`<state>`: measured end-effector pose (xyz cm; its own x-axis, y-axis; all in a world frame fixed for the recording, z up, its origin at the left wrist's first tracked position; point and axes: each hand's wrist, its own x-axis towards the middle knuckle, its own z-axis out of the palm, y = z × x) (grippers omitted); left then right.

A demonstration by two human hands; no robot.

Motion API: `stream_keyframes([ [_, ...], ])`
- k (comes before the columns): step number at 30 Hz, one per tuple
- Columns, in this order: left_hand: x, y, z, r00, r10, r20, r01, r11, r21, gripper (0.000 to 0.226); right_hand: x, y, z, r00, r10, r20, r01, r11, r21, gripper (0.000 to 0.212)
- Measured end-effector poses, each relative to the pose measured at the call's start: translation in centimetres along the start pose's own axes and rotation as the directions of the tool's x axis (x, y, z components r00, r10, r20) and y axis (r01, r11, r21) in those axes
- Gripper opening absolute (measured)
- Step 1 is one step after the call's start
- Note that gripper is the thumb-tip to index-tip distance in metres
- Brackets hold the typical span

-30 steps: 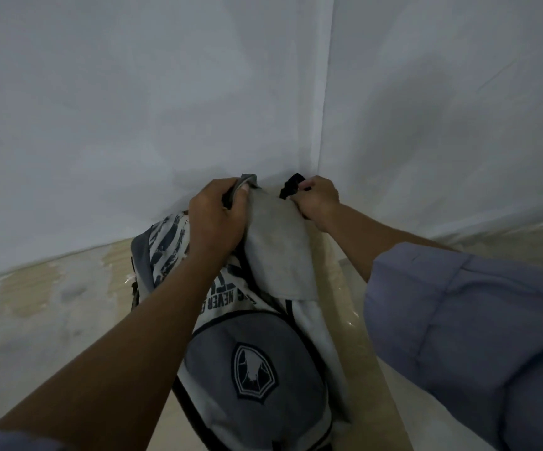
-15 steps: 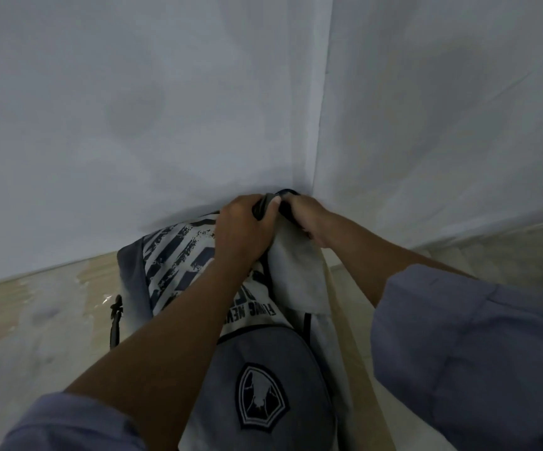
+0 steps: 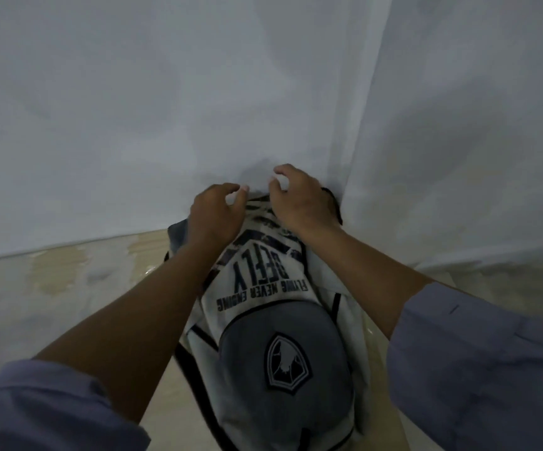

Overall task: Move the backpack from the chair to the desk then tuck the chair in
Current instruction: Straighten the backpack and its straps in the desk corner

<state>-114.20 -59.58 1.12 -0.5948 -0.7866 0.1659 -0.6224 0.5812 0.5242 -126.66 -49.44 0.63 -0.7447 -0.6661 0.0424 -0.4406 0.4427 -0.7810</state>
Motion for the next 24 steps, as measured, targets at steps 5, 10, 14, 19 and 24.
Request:
stream_keyframes([
  [5, -2.3, -6.4, -4.5, 0.998, -0.049, -0.043, 0.050, 0.998, 0.026, 0.044, -3.8, -5.2, 5.5, 0.982, -0.171, 0.078, 0.175, 0.984, -0.042, 0.041],
  [10, -4.7, -13.4, -6.7, 0.995, -0.103, -0.006, 0.103, 0.994, 0.044, 0.044, -6.6, -8.0, 11.0, 0.968, -0.211, 0.135, 0.233, 0.957, -0.172, 0.045],
  [14, -5.5, -17.0, -7.0, 0.982, -0.188, 0.028, 0.187, 0.982, 0.038, 0.049, -7.6, -9.1, 14.2, 0.972, -0.156, 0.173, 0.201, 0.940, -0.278, 0.060],
  [19, -5.5, -19.7, -5.5, 0.930, -0.276, 0.243, 0.280, 0.960, 0.020, 0.062, -7.6, -9.4, 16.9, 0.977, -0.003, 0.215, 0.106, 0.877, -0.468, 0.076],
  [24, -6.1, -21.0, -3.5, 0.828, -0.342, 0.444, 0.434, 0.893, -0.121, 0.061, -7.2, -9.0, 18.1, 0.972, 0.079, 0.223, 0.064, 0.820, -0.569, 0.085],
])
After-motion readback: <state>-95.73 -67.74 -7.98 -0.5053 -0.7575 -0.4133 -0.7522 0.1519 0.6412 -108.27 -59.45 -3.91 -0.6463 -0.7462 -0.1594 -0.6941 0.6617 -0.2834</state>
